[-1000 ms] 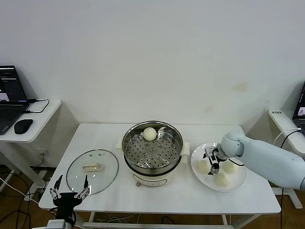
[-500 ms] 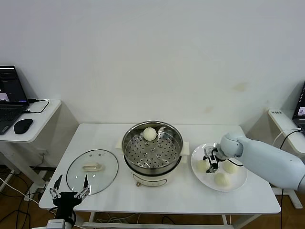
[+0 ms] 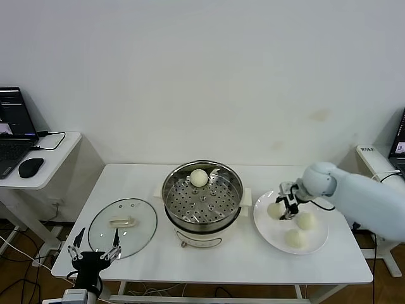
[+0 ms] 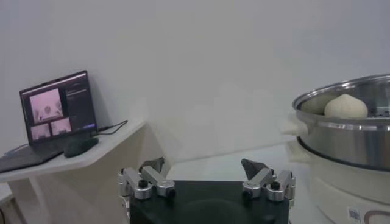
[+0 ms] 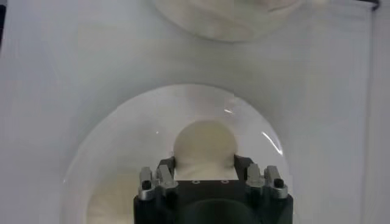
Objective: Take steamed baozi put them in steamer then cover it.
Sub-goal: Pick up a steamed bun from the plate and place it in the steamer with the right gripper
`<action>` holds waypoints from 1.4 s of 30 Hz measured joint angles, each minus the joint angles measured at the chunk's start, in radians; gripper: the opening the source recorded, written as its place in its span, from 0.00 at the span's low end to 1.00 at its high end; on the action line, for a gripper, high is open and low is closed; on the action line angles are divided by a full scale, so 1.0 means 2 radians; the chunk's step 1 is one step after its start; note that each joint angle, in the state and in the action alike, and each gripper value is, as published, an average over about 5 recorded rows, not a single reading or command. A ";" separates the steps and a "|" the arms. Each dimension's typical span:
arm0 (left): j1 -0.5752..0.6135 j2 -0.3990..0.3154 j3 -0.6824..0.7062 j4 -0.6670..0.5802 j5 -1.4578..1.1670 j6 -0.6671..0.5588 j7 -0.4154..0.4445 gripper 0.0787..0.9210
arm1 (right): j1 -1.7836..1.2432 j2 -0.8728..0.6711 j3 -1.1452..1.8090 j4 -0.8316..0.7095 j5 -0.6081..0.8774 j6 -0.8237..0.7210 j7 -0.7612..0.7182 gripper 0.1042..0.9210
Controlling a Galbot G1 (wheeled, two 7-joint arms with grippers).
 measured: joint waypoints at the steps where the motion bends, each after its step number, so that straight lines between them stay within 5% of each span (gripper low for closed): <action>1: -0.001 0.000 0.001 0.000 0.000 0.000 0.000 0.88 | 0.014 -0.003 -0.007 0.005 0.005 -0.002 -0.002 0.62; 20: -0.010 0.001 0.004 -0.005 -0.005 0.000 -0.001 0.88 | 0.201 0.077 -0.117 0.066 0.147 -0.066 0.017 0.63; 42: -0.008 -0.004 -0.015 -0.005 -0.013 -0.001 -0.002 0.88 | 0.131 0.303 -0.108 -0.054 0.225 -0.148 0.084 0.63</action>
